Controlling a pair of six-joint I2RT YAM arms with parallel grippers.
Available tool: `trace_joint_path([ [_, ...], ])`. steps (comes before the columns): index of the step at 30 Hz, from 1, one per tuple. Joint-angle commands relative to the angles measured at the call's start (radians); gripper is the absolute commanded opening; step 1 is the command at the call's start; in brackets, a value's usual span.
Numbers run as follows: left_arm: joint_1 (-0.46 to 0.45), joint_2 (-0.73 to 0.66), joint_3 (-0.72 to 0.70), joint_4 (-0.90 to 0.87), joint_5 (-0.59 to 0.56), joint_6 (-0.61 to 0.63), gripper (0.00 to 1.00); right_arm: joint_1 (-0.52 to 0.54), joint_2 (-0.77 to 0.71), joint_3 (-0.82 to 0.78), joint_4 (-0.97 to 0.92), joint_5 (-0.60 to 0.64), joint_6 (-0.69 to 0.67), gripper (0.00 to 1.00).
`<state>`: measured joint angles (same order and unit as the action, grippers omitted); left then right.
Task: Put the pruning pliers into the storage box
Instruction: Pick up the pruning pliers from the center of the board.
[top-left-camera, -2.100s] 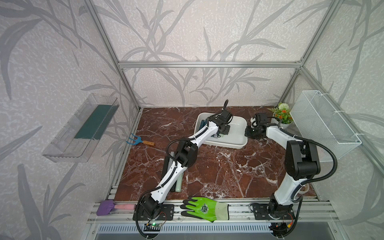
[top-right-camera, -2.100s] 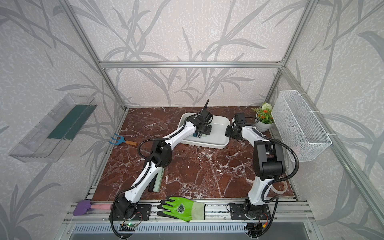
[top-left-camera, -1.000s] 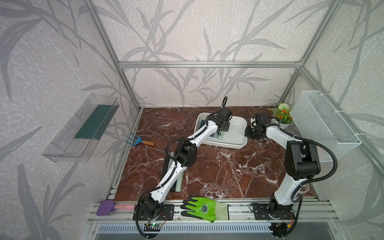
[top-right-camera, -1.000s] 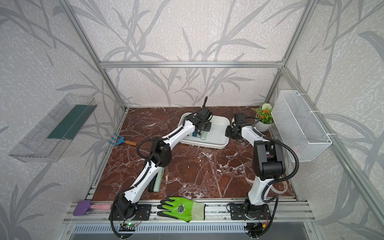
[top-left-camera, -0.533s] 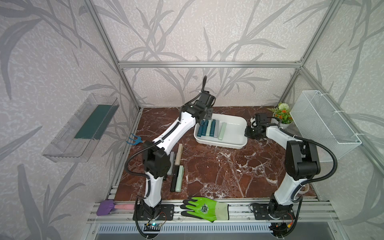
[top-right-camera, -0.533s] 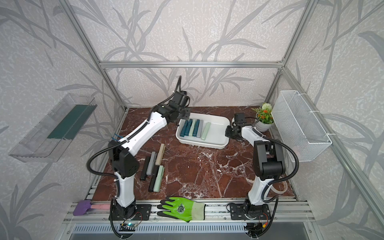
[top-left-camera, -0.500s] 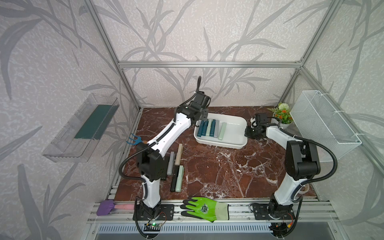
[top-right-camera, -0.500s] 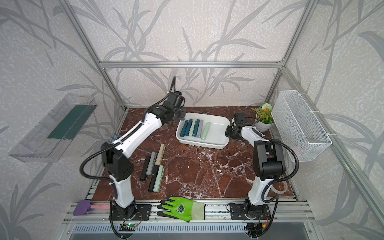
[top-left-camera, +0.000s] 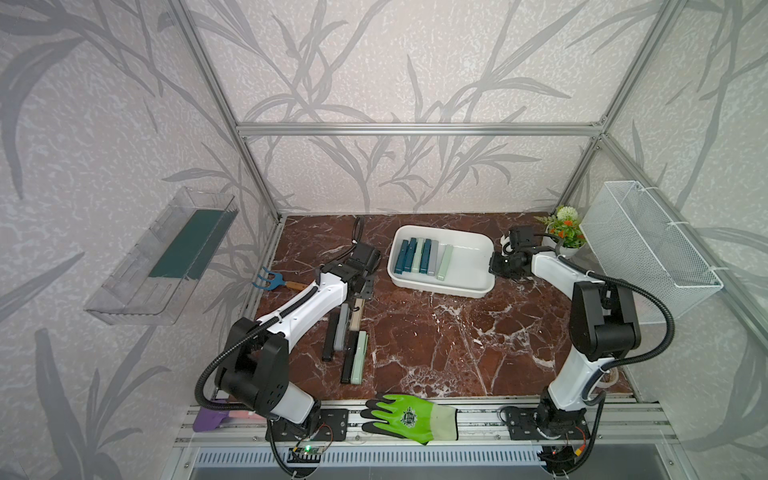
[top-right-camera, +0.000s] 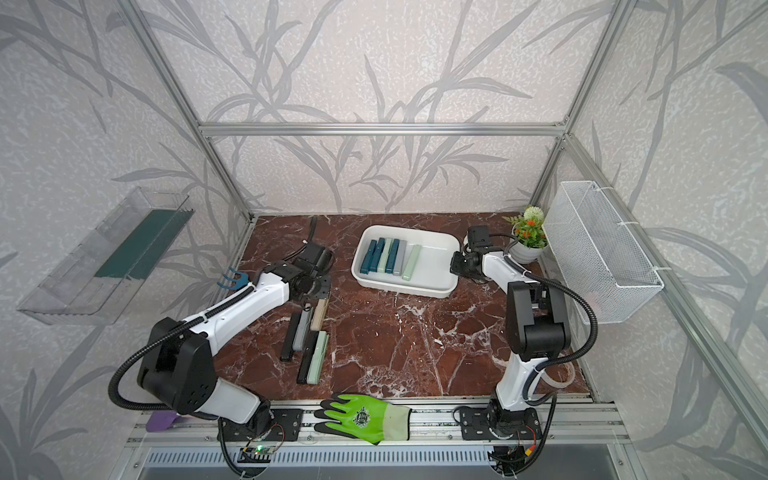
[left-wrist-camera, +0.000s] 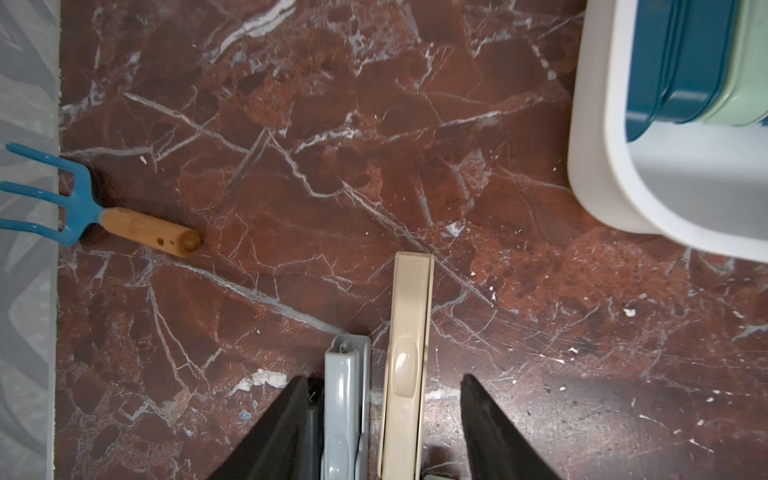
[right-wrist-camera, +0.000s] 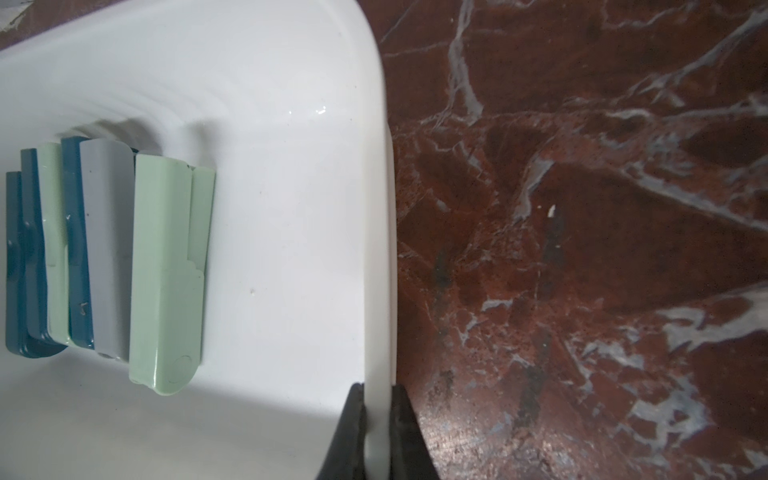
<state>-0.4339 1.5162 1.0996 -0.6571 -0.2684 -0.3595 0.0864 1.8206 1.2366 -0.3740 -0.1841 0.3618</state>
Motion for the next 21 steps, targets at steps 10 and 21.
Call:
trace_joint_path([
  [10,-0.035,0.008,-0.135,0.066,0.057,-0.082,0.64,0.009,0.000,-0.005,-0.083,0.009,-0.031,0.11],
  [21,-0.054,0.037,-0.189,0.106,0.077,-0.117,0.63,0.009,0.003,-0.006,-0.093,0.020,-0.032,0.11],
])
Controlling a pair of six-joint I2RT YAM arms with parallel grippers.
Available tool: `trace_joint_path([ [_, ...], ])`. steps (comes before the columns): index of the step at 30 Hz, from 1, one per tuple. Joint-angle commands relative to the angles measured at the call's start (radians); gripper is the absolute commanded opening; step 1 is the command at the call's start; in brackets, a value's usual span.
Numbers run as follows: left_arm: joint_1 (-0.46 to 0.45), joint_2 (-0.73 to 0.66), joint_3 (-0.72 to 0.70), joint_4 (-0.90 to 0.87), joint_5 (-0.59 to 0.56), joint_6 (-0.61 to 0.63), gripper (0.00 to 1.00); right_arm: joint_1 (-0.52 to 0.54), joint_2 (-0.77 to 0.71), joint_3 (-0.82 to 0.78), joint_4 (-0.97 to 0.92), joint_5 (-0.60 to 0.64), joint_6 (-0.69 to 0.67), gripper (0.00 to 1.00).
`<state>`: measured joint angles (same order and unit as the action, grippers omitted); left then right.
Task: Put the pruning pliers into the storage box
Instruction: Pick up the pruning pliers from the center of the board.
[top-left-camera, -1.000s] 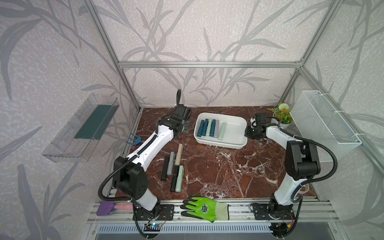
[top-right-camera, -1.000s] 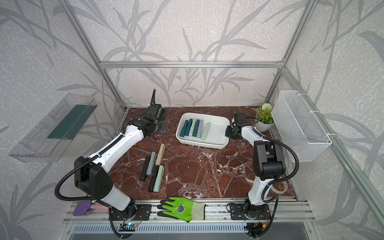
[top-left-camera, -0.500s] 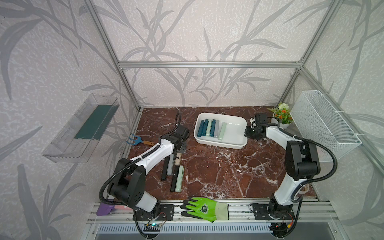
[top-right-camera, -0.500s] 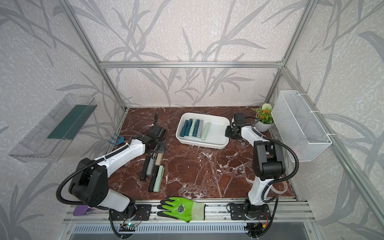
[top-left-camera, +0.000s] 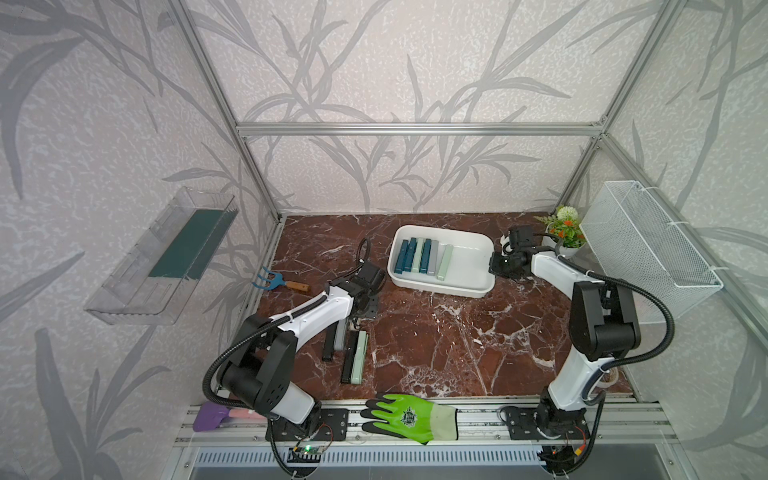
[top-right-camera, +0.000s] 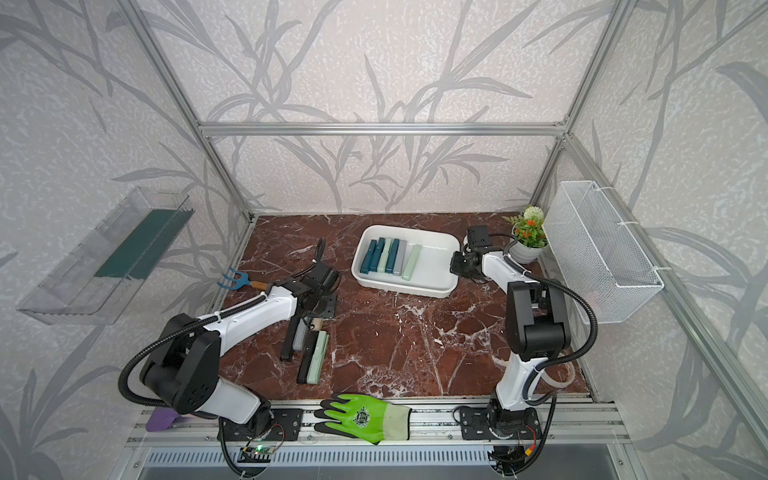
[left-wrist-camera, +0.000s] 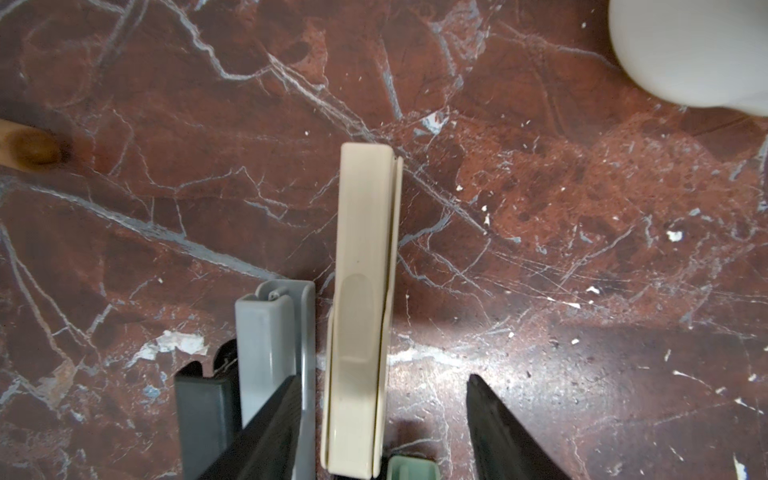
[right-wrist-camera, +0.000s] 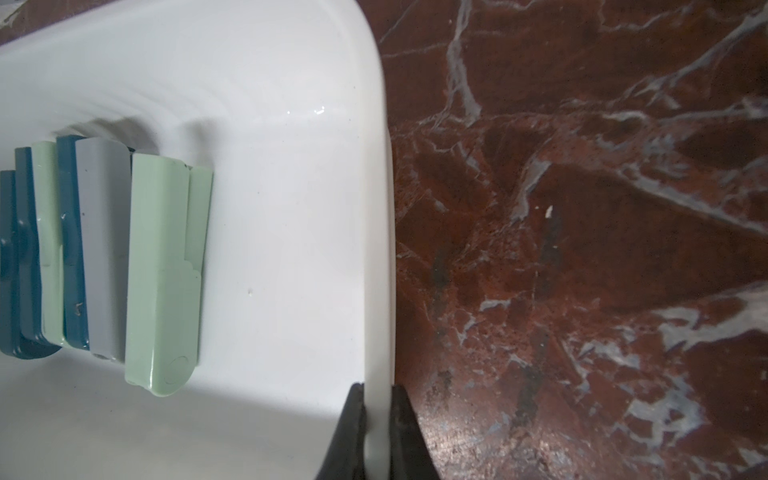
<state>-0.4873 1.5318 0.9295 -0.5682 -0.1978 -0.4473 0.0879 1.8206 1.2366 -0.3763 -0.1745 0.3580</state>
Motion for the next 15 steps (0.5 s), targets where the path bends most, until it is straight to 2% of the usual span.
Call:
trace_joint_path([
  [1,0.000,0.029,-0.015,0.015,0.008,-0.027,0.63,0.007,0.002,-0.005,-0.091,0.012,-0.028,0.11],
  [15,0.001,0.086,-0.015,0.033,-0.005,-0.028,0.55,0.007,0.008,-0.002,-0.093,0.013,-0.028,0.10],
])
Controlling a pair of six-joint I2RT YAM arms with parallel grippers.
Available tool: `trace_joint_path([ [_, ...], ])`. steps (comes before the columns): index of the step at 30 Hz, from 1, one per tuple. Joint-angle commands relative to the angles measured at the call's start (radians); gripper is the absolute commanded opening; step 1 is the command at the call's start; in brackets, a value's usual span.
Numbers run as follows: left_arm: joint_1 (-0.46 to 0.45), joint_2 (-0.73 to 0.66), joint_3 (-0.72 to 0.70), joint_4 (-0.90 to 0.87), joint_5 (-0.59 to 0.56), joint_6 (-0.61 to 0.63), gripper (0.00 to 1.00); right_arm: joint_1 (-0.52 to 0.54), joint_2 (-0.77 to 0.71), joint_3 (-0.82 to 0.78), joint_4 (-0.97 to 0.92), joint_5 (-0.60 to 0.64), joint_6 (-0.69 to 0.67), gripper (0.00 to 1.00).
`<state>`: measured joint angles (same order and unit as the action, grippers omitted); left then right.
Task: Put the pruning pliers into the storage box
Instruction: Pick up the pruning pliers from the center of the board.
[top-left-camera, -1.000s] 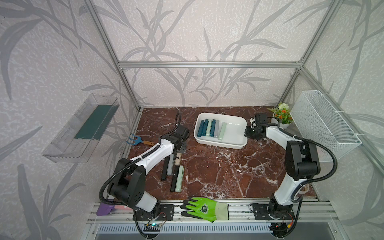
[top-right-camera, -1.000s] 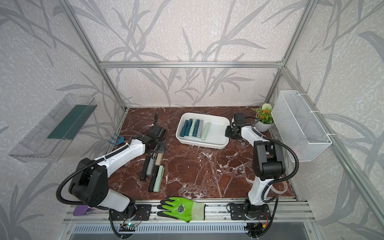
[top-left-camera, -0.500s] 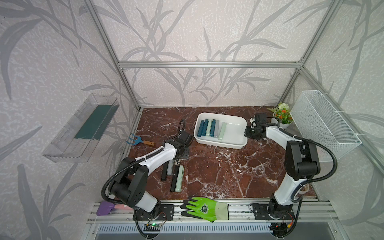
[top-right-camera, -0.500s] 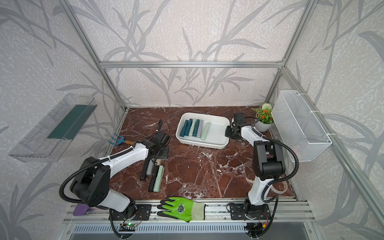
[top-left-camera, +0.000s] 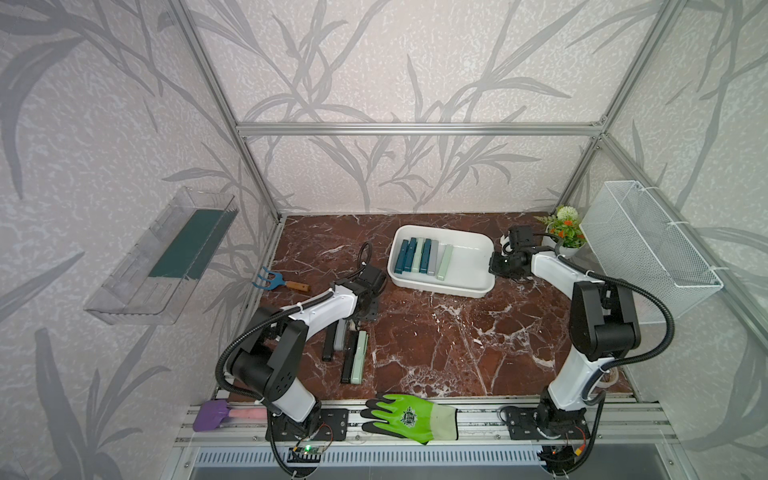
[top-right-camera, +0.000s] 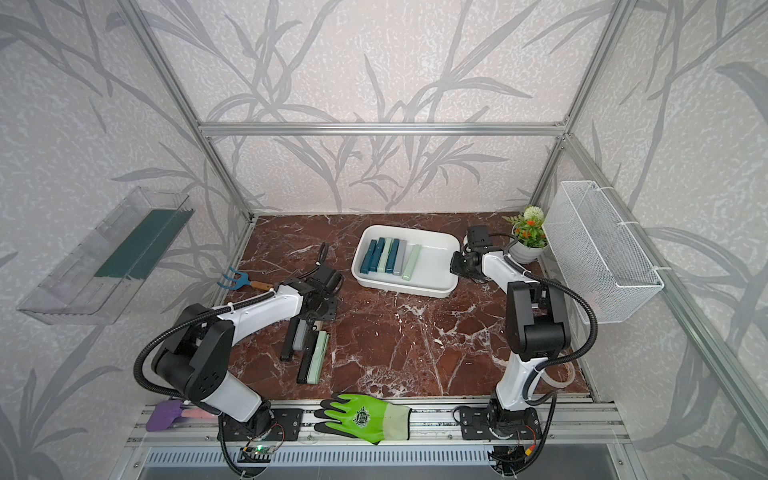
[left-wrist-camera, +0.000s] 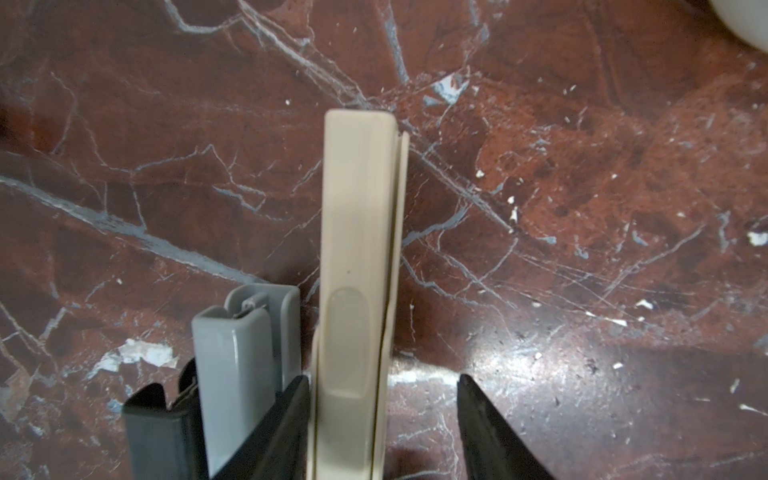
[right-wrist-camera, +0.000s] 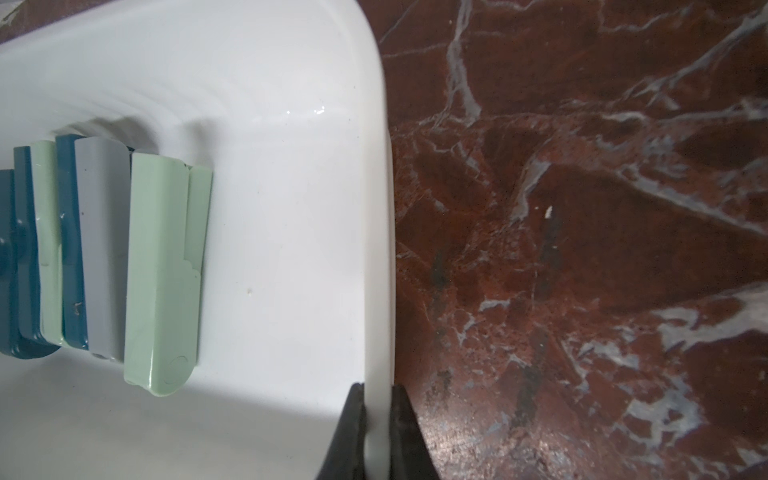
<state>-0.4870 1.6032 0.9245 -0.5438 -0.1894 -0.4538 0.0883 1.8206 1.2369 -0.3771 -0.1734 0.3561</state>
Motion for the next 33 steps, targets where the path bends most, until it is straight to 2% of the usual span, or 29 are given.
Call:
trace_joint_path([
  [1,-0.001,0.016,-0.010,0.010,-0.013,-0.021,0.54,0.007,0.008,-0.001,-0.093,0.012,-0.025,0.10],
  [8,0.000,0.043,-0.008,0.023,-0.022,-0.025,0.48,0.007,0.009,0.004,-0.095,0.012,-0.028,0.11],
  [24,-0.002,0.060,0.007,0.039,-0.014,-0.028,0.23,0.007,0.013,0.002,-0.093,0.014,-0.026,0.10],
  [33,-0.044,-0.060,0.165,-0.082,-0.052,-0.002,0.20,0.007,0.008,-0.004,-0.089,0.009,-0.027,0.10],
])
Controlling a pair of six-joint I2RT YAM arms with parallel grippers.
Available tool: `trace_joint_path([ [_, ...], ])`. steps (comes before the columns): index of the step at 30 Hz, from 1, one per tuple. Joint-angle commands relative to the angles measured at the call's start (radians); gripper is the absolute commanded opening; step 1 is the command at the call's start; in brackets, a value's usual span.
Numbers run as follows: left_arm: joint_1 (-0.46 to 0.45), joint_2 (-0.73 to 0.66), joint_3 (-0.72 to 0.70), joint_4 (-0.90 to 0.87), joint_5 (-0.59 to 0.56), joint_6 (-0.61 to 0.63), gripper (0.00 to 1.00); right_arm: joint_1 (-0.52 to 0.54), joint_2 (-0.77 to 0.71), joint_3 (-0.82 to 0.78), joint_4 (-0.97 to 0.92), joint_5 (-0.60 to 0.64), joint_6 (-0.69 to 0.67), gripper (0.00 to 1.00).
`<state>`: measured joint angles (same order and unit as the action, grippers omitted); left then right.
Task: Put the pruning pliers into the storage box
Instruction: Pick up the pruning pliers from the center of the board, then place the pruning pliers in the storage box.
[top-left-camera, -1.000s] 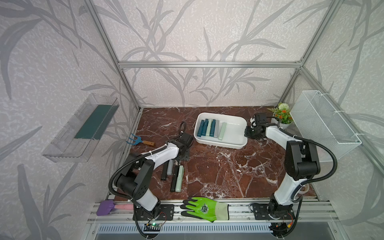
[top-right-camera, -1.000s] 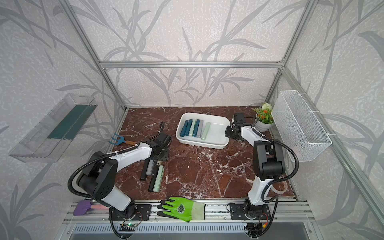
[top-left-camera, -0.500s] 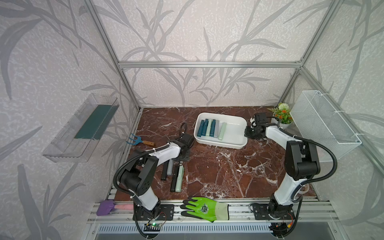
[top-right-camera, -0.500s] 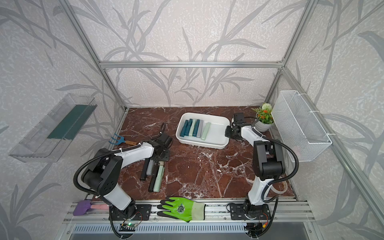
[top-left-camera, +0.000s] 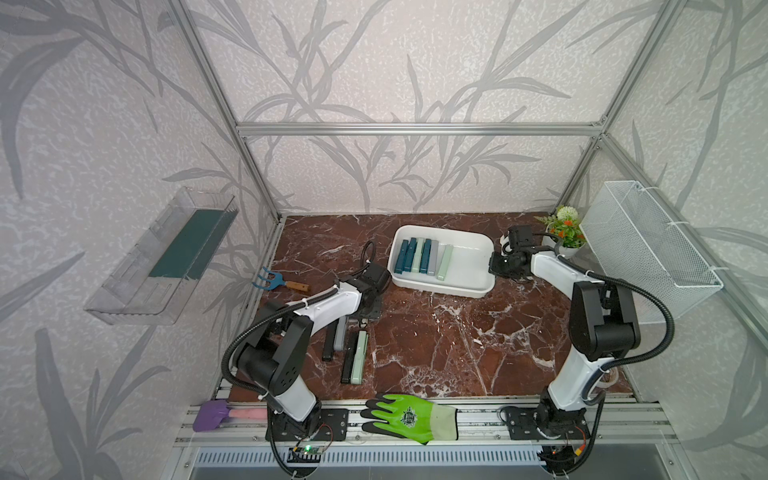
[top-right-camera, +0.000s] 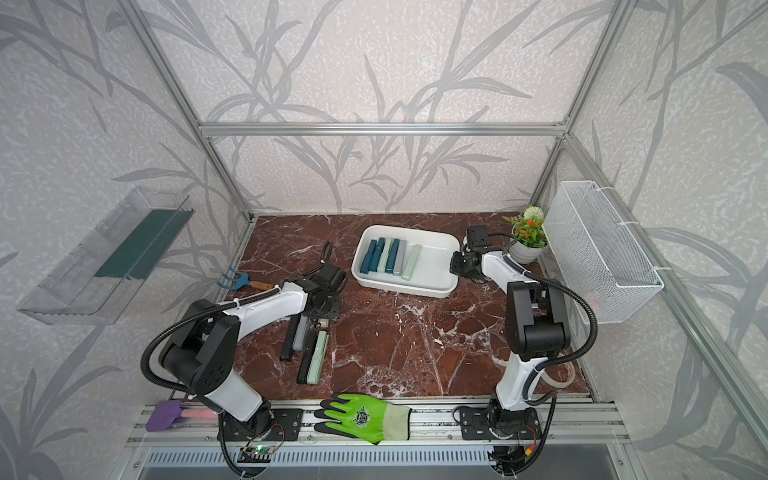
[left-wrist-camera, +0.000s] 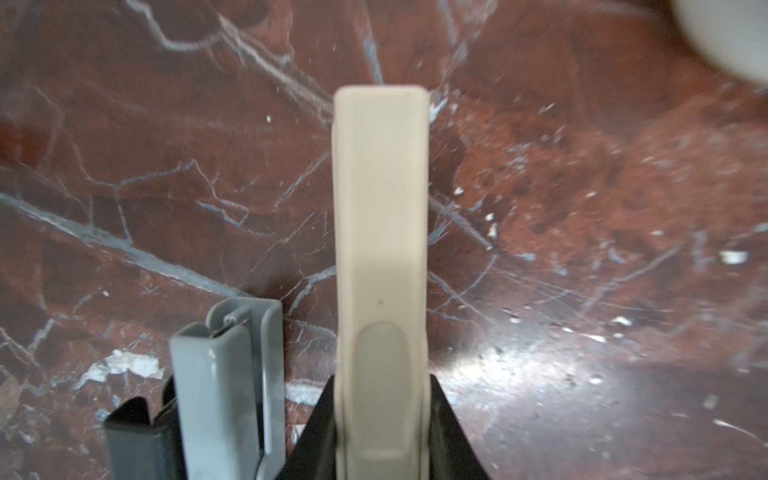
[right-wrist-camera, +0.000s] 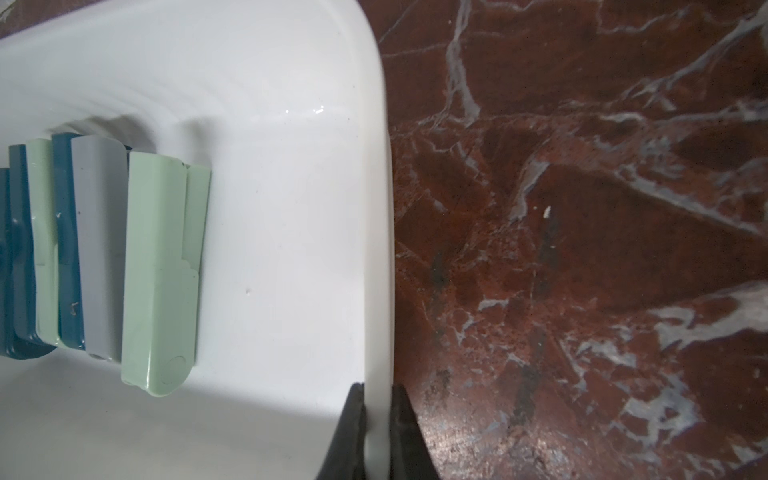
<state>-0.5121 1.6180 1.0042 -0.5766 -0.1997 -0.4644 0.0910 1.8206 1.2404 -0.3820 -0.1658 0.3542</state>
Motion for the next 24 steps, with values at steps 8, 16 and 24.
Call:
trace_joint_path([
  [8,-0.096,0.009,0.418,-0.064,0.034,0.101,0.21,0.007,-0.003,-0.022,-0.062,-0.029,-0.014,0.10],
  [16,-0.222,0.400,0.883,-0.036,0.176,0.175,0.22,0.017,-0.020,-0.037,-0.032,-0.061,0.002,0.10],
  [24,-0.275,0.750,1.292,-0.144,0.236,0.201,0.22,0.022,-0.027,-0.059,0.006,-0.096,0.014,0.10],
])
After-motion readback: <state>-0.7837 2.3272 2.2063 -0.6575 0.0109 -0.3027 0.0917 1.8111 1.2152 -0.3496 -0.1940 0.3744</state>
